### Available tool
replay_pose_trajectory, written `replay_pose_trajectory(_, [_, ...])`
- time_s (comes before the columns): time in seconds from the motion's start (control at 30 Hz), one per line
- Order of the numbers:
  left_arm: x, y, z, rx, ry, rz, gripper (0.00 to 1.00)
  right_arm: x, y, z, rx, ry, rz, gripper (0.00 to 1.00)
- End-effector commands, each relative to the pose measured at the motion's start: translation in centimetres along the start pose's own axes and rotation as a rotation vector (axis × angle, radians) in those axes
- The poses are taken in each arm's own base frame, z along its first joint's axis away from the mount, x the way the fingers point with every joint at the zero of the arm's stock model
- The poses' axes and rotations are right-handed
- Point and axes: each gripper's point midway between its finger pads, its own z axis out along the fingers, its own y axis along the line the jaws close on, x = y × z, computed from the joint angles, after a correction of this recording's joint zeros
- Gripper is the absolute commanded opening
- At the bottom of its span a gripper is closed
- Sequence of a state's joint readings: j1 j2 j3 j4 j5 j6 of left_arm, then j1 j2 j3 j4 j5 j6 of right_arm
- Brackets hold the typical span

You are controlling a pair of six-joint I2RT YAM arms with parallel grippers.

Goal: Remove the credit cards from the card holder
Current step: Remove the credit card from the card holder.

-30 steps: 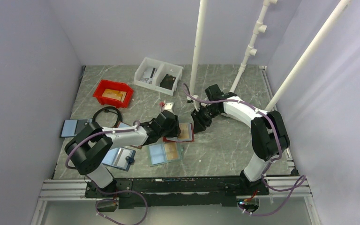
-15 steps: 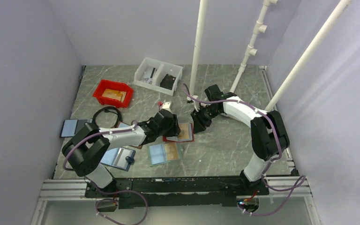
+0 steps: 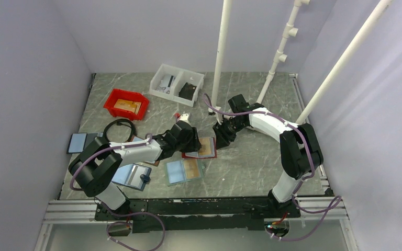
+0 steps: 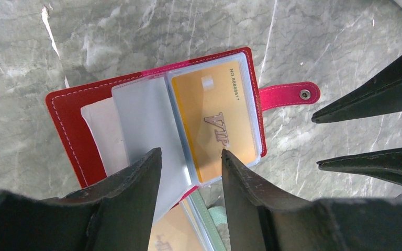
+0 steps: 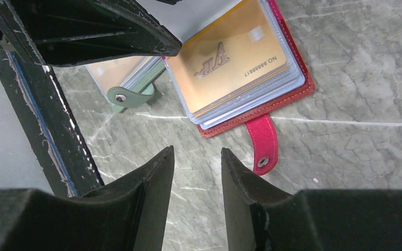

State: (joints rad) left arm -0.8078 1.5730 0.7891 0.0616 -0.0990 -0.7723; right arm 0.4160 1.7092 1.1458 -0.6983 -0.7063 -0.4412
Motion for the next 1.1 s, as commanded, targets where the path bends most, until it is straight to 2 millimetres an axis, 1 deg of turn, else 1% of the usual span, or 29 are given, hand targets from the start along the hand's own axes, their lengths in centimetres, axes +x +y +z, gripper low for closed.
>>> replay_pose_trajectory(0.0, [-1.37, -1.36, -0.84, 0.052, -0.027, -0.016, 0.51, -1.82, -0.34, -0.17, 0.017, -0.035, -0.04, 0.41])
replay_pose_trajectory(1.07, [-1.89, -1.33, -1.36, 0.106, -0.032, -0.019, 0.52, -1.85, -0.08, 0.33, 0.018, -0.023, -0.05, 0.41])
